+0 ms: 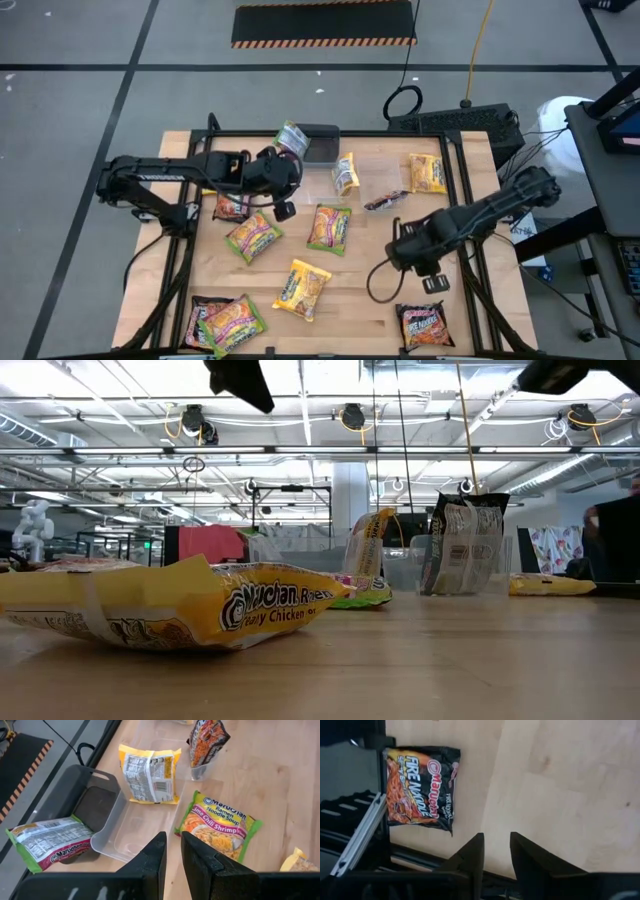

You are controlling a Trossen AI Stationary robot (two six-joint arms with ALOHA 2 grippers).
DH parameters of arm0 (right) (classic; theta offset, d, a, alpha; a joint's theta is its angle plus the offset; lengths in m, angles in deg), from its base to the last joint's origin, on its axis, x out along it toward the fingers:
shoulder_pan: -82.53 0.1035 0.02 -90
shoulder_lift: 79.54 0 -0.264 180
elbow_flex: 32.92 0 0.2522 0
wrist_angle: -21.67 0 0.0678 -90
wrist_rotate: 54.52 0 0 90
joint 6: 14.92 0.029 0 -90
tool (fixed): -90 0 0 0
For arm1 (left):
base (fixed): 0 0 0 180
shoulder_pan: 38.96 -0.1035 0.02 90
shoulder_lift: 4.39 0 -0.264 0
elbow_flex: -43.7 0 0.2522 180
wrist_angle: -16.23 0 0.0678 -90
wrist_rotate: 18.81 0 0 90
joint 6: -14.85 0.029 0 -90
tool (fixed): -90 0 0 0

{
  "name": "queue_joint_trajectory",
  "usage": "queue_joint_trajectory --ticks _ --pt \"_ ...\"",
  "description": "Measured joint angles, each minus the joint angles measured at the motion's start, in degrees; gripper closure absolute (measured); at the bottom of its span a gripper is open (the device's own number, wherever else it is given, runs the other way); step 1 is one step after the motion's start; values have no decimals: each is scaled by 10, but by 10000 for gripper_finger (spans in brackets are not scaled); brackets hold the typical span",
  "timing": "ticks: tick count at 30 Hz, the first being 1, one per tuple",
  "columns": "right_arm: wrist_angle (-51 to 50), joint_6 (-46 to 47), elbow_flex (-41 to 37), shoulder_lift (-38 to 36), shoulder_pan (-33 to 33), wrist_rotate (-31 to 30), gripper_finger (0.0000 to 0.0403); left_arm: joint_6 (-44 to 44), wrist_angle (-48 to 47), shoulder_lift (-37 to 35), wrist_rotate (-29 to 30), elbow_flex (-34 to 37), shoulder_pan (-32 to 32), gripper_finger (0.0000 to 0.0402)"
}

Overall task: Sort Maruchan noodles
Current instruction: Put the black noodle pack into the right transparent bin

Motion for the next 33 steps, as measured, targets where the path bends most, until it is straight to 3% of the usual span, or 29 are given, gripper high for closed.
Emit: queue_joint_trajectory --ticks 5,16,22,33 --pt "66 -2 -17 21 42 0 315 1 0 0 0 0 10 337" --pt "257 43 -146 24 89 41 319 -5 0 0 0 0 44 337" --pt "365 74 -231 24 105 91 319 -14 0 0 0 0 58 337" --pt "474 79 -296 24 114 90 319 -22 0 0 0 0 62 337"
